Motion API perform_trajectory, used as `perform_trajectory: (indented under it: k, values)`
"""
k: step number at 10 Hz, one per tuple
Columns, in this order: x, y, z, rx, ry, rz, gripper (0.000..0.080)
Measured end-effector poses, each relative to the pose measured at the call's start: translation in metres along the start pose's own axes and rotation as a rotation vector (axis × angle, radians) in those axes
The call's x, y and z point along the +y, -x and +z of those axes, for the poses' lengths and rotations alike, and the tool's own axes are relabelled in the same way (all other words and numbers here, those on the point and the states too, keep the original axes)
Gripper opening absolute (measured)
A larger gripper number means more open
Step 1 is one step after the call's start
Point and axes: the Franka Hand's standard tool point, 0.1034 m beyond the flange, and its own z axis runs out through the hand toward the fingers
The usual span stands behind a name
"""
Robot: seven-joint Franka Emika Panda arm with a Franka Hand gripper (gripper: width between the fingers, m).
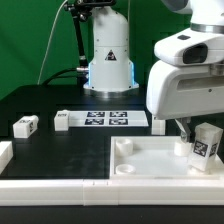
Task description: Assemble one leg
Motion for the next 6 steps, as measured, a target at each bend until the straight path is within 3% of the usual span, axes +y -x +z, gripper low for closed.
perform_trajectory:
  k: [5,6]
  values:
    - [0.0027,0.0012,0.0009,-0.002,0.0,-0.123,0.0649]
    - [0.0027,0.0013,0.0009,-0.002,0.0,-0.123,0.0527]
